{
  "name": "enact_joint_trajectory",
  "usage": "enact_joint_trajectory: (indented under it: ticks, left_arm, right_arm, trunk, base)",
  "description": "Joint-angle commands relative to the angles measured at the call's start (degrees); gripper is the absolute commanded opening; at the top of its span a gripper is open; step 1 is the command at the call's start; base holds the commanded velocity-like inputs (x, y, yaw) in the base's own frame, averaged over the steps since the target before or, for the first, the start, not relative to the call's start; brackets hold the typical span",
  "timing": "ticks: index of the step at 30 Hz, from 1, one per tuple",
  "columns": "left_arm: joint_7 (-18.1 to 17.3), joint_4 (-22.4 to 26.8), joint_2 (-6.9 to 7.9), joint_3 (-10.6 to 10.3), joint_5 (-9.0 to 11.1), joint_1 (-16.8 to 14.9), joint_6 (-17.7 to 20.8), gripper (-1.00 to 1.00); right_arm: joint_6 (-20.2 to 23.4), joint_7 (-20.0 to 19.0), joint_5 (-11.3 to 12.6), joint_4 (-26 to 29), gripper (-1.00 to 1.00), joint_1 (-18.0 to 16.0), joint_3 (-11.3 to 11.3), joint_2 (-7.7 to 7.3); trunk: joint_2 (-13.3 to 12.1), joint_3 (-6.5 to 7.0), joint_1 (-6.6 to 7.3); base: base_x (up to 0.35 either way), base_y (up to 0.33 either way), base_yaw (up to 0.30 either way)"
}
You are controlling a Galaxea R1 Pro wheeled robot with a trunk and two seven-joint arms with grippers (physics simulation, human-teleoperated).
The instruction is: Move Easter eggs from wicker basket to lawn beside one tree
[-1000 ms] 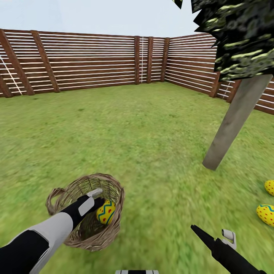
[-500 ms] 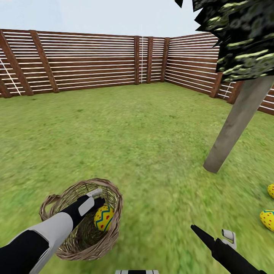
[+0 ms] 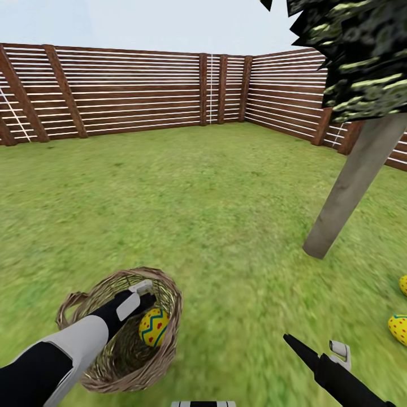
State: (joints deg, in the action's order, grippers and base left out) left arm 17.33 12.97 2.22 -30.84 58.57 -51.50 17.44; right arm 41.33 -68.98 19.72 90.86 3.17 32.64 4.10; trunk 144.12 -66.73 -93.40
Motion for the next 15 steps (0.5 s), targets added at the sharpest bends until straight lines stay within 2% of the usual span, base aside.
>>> enact_joint_trajectory:
  ticks: [1,15]
  left_arm:
    - [0.42,0.20,0.06,-0.45,0.50,0.00,0.22,1.00]
    - [0.42,0.21,0.06,-0.45,0.50,0.00,0.14,1.00]
  right_arm:
    - [0.42,-0.01,0.23,0.03,1.00,0.00,0.05,0.03]
    - [0.42,-0.01,0.23,0.02,1.00,0.00,0.04,0.03]
  trunk:
    - [0.02,-0.04,0.00]
    - [0.02,-0.04,0.00]
  base:
    - [0.066,0.000,0.000]
    - [0.014,0.000,0.000]
